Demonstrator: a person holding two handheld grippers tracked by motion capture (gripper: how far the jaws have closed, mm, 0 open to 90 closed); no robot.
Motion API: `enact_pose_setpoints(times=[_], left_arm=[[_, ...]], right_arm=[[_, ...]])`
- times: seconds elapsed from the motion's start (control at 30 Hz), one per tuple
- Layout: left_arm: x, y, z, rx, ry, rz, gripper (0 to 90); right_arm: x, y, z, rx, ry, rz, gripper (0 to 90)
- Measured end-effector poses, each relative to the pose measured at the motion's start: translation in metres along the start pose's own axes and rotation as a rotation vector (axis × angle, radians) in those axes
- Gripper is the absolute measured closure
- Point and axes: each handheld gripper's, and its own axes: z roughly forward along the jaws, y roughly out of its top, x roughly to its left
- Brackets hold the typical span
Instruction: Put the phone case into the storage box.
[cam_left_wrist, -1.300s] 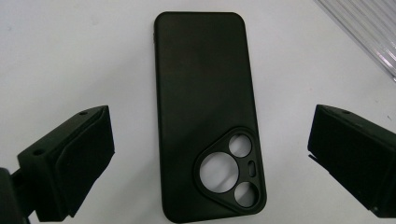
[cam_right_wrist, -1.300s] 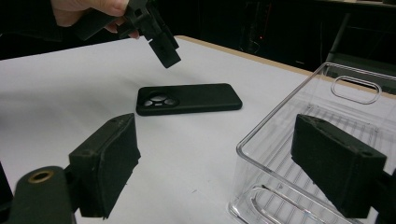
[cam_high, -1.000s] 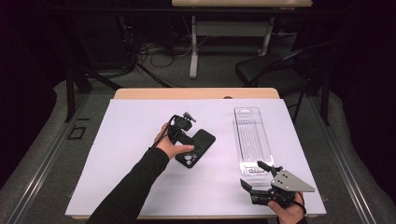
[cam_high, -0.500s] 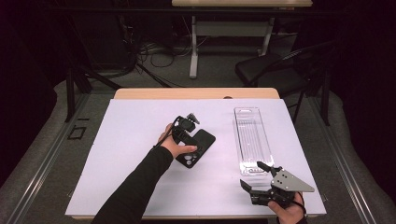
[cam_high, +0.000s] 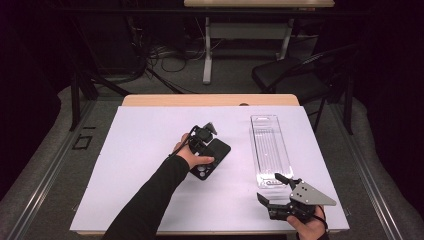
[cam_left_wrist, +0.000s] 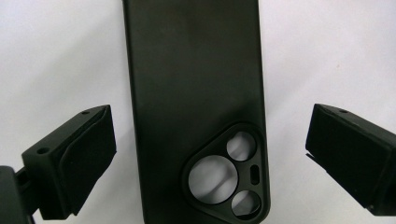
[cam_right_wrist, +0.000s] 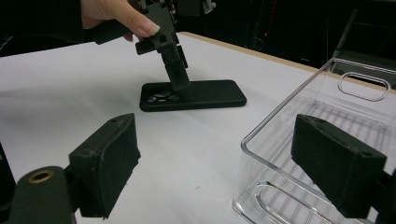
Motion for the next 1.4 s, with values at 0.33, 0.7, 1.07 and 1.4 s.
enact_pose_setpoints(times=[0.33, 0.7, 1.07, 1.4], left_arm=[[-0.005, 0.005, 0.007, 0.030, 0.030, 0.009, 7.9], [-0.006, 0.007, 0.013, 0.059, 0.046, -0.006, 11.9], [-0.005, 0.008, 0.019, 0.083, 0.066, -0.009, 11.9], [-0.006, 0.008, 0.023, 0.095, 0.084, -0.013, 11.4]], right_arm=[[0.000, 0.000, 0.000, 0.003, 0.002, -0.003, 14.3], [0.000, -0.001, 0.001, 0.005, 0.009, 0.000, 14.3], [0.000, -0.001, 0.001, 0.008, 0.014, 0.000, 14.2], [0.000, -0.001, 0.001, 0.012, 0.017, -0.001, 14.3]])
